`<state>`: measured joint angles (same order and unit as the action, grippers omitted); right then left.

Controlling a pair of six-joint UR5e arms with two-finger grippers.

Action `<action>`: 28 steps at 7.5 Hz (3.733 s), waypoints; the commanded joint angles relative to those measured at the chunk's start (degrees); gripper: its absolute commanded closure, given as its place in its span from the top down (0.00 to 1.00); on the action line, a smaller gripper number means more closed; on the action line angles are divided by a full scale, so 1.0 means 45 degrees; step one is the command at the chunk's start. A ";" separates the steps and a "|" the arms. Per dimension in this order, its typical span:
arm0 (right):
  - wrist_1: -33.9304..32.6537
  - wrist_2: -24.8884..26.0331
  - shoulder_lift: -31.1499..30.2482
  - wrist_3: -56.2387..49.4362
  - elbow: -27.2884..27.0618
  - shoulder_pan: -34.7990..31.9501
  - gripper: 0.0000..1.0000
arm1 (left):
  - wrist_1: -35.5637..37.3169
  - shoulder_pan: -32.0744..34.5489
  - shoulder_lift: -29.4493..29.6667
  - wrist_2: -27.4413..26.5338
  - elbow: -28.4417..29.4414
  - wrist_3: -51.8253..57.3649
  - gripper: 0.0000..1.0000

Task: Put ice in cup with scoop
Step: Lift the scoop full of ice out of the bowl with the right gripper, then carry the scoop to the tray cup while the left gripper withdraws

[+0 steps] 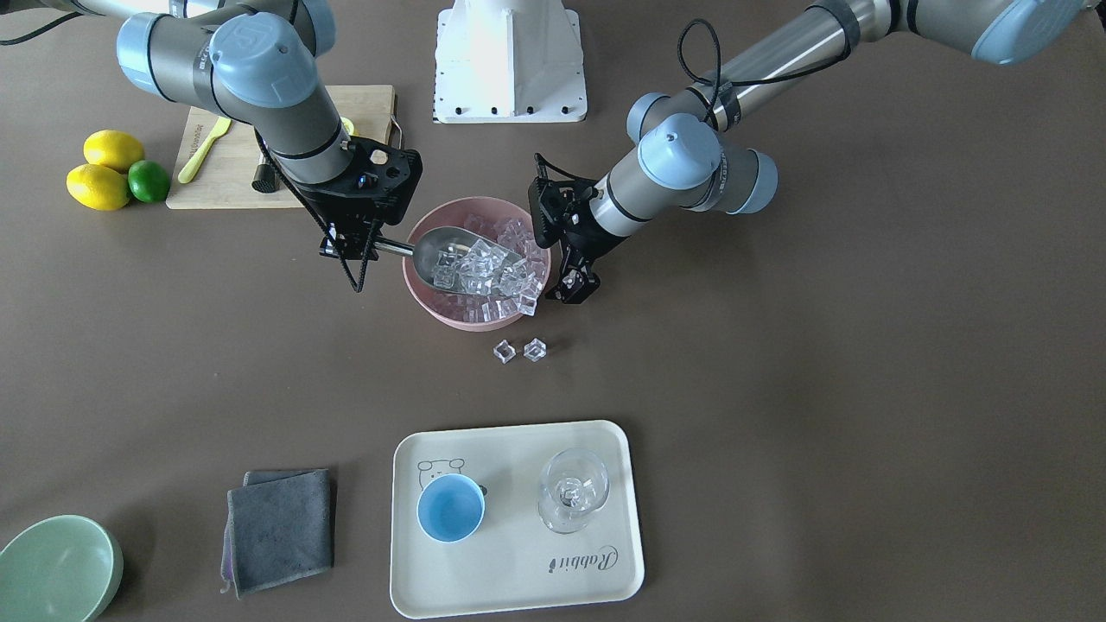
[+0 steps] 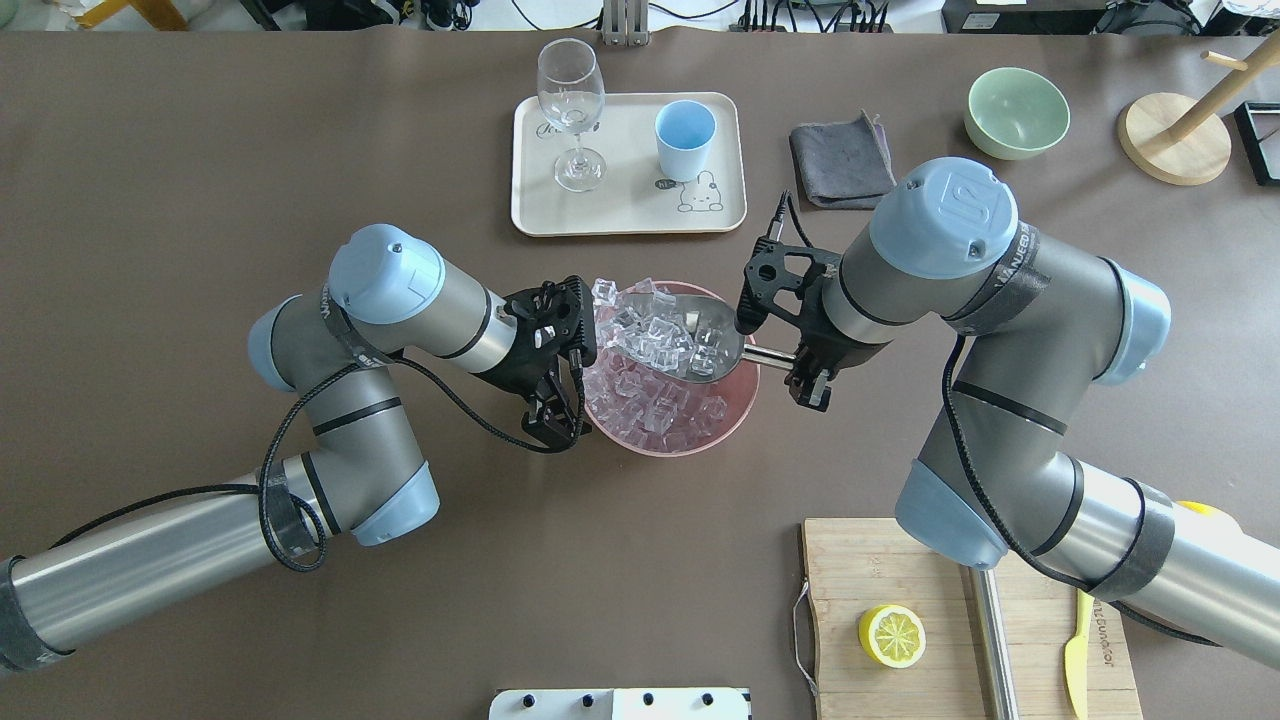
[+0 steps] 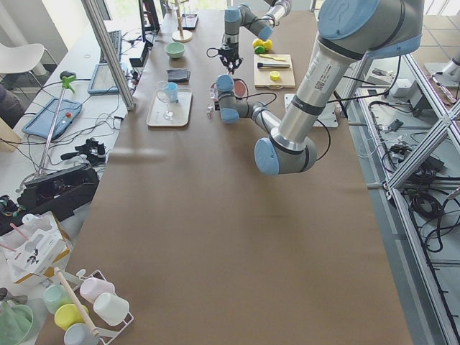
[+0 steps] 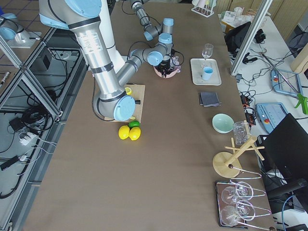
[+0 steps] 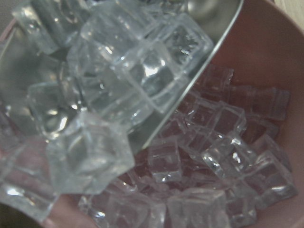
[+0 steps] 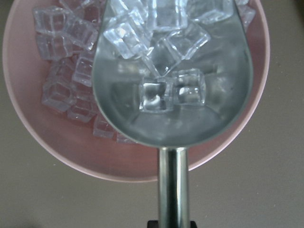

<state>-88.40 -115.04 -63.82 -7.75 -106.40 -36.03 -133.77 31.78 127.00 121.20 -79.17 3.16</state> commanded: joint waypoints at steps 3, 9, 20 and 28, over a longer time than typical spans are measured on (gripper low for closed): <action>0.1286 -0.0704 -0.0718 0.2069 -0.0396 -0.0332 0.00 | 0.0000 -0.0010 0.0000 0.0000 -0.0024 0.0000 0.98; -0.0171 -0.0997 -0.0645 0.4848 -0.0966 -0.1794 0.00 | 0.0019 -0.0010 -0.0039 0.0019 -0.0141 0.0000 0.98; -0.5076 -0.2638 0.5700 0.0948 0.6488 -0.4140 0.00 | 0.1823 0.0574 -0.2439 0.0000 -0.3610 -0.4573 0.99; -0.7462 -0.2053 0.7229 -0.0855 0.7961 -0.4298 0.00 | 0.9920 0.6816 -0.4338 0.0019 -0.6157 -0.7315 0.99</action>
<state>-120.89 -125.05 -31.14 -10.89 -70.16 -55.49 -100.66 54.56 107.44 121.32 -106.59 -34.12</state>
